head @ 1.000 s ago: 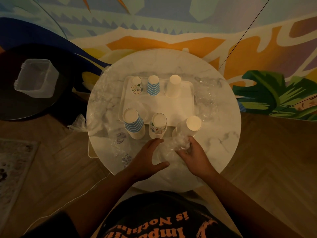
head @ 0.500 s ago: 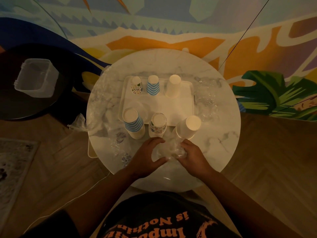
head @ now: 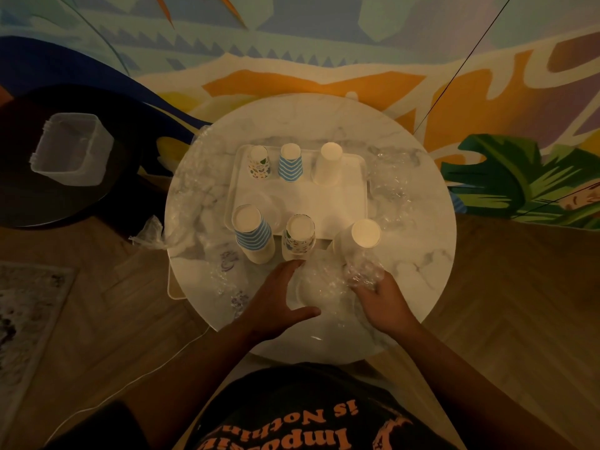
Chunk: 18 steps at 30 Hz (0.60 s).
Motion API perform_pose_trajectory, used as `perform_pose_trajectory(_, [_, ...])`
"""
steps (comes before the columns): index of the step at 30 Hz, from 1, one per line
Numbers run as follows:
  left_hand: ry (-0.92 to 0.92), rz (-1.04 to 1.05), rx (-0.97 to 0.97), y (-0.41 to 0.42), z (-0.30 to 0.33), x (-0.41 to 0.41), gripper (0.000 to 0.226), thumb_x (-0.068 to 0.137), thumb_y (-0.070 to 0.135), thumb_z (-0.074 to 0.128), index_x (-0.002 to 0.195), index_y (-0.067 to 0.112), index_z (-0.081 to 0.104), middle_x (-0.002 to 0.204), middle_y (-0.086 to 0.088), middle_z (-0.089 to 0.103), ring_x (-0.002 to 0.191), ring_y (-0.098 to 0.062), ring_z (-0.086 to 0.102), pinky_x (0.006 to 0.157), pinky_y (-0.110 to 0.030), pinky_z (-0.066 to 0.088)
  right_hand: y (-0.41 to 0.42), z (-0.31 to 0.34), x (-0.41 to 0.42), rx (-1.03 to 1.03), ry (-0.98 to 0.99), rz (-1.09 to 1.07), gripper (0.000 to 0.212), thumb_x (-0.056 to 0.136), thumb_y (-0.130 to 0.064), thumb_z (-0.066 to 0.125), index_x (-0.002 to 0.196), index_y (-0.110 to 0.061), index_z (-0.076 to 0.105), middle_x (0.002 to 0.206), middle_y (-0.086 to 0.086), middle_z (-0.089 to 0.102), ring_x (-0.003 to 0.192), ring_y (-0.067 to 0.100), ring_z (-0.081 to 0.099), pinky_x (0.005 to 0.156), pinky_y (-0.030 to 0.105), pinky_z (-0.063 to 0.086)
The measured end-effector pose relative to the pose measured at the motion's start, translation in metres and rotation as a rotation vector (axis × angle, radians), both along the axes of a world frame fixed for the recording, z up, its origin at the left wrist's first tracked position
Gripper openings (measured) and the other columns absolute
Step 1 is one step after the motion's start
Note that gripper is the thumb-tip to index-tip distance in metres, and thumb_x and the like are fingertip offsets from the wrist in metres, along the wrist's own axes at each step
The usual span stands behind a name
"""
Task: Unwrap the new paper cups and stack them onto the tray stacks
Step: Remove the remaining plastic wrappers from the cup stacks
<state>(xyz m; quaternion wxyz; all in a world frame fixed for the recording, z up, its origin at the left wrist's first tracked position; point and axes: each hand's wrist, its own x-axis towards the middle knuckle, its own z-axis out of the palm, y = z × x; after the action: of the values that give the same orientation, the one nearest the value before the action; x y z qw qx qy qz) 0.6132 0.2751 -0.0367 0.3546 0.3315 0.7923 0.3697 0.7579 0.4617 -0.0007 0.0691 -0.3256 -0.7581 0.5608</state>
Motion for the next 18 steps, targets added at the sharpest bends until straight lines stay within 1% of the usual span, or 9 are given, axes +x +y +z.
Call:
perform_pose_trajectory(2, [-0.001, -0.021, 0.006, 0.001, 0.007, 0.000, 0.102, 0.068, 0.062, 0.084, 0.149, 0.044, 0.025, 0.145, 0.028, 0.031, 0.133, 0.001, 0.036, 0.115, -0.039, 0.040, 0.002, 0.006, 0.004, -0.008, -0.001, -0.001, 0.018, 0.097, -0.006, 0.064, 0.108, -0.017, 0.072, 0.100, -0.013, 0.074, 0.100, 0.003, 0.068, 0.087, 0.017, 0.051])
perform_pose_trajectory(4, [-0.006, -0.048, -0.003, 0.000, 0.022, -0.001, 0.112, 0.062, 0.066, 0.086, 0.151, 0.044, 0.023, 0.148, 0.029, 0.027, 0.137, 0.004, 0.030, 0.118, -0.039, 0.037, 0.003, 0.018, 0.007, -0.027, -0.021, -0.005, 0.014, 0.096, -0.011, 0.067, 0.108, -0.017, 0.071, 0.100, -0.013, 0.073, 0.097, 0.002, 0.068, 0.088, 0.022, 0.053])
perform_pose_trajectory(6, [-0.011, -0.077, -0.052, -0.003, 0.047, -0.003, 0.125, 0.053, 0.070, 0.087, 0.155, 0.039, 0.021, 0.155, 0.024, 0.025, 0.141, 0.003, 0.026, 0.120, -0.037, 0.033, 0.002, 0.032, 0.010, -0.010, 0.028, -0.009, 0.017, 0.093, -0.020, 0.071, 0.110, -0.017, 0.072, 0.101, -0.012, 0.075, 0.100, 0.003, 0.069, 0.086, 0.018, 0.052])
perform_pose_trajectory(8, [-0.002, -0.114, -0.116, -0.008, 0.080, -0.006, 0.136, 0.046, 0.079, 0.083, 0.158, 0.036, 0.019, 0.159, 0.020, 0.026, 0.142, -0.002, 0.029, 0.119, -0.034, 0.033, 0.000, 0.050, 0.012, -0.001, 0.057, 0.021, 0.022, 0.091, -0.026, 0.072, 0.111, -0.018, 0.073, 0.104, -0.012, 0.075, 0.102, 0.004, 0.070, 0.086, 0.018, 0.052])
perform_pose_trajectory(11, [0.084, -0.128, -0.220, -0.017, 0.126, -0.012, 0.124, 0.044, 0.089, 0.071, 0.150, 0.033, 0.040, 0.144, 0.021, 0.047, 0.128, -0.002, 0.047, 0.109, -0.030, 0.043, -0.001, 0.074, 0.012, 0.021, 0.071, 0.101, 0.019, 0.089, -0.025, 0.075, 0.107, -0.021, 0.073, 0.102, -0.013, 0.074, 0.099, 0.005, 0.070, 0.085, 0.019, 0.053])
perform_pose_trajectory(13, [0.129, -0.123, -0.234, -0.019, 0.147, -0.018, 0.119, 0.046, 0.091, 0.069, 0.146, 0.031, 0.046, 0.137, 0.022, 0.052, 0.122, -0.001, 0.050, 0.103, -0.030, 0.048, -0.004, 0.090, 0.007, 0.024, 0.110, 0.144, 0.021, 0.087, -0.020, 0.078, 0.104, -0.032, 0.071, 0.102, -0.017, 0.072, 0.098, 0.003, 0.069, 0.084, 0.014, 0.051])
perform_pose_trajectory(15, [0.176, -0.138, -0.200, -0.013, 0.162, -0.020, 0.127, 0.046, 0.094, 0.066, 0.152, 0.033, 0.035, 0.149, 0.019, 0.044, 0.132, -0.003, 0.044, 0.109, -0.032, 0.045, -0.007, 0.101, 0.000, 0.067, 0.144, 0.189, 0.030, 0.086, -0.020, 0.080, 0.103, -0.042, 0.069, 0.104, -0.018, 0.071, 0.100, 0.004, 0.068, 0.085, 0.014, 0.049])
perform_pose_trajectory(16, [0.199, -0.145, -0.173, -0.008, 0.167, -0.020, 0.130, 0.046, 0.095, 0.065, 0.155, 0.036, 0.027, 0.155, 0.018, 0.037, 0.139, -0.004, 0.038, 0.113, -0.032, 0.039, -0.009, 0.106, -0.004, 0.081, 0.148, 0.201, 0.030, 0.085, -0.024, 0.081, 0.103, -0.043, 0.068, 0.104, -0.018, 0.071, 0.101, 0.004, 0.068, 0.085, 0.014, 0.049])
perform_pose_trajectory(18, [0.210, -0.172, -0.113, 0.003, 0.172, -0.018, 0.129, 0.050, 0.088, 0.071, 0.157, 0.042, 0.015, 0.160, 0.021, 0.027, 0.144, -0.002, 0.028, 0.116, -0.027, 0.031, -0.013, 0.115, -0.012, 0.035, 0.161, 0.182, 0.026, 0.083, -0.037, 0.081, 0.105, -0.040, 0.069, 0.102, -0.020, 0.072, 0.098, 0.001, 0.069, 0.082, 0.012, 0.050])
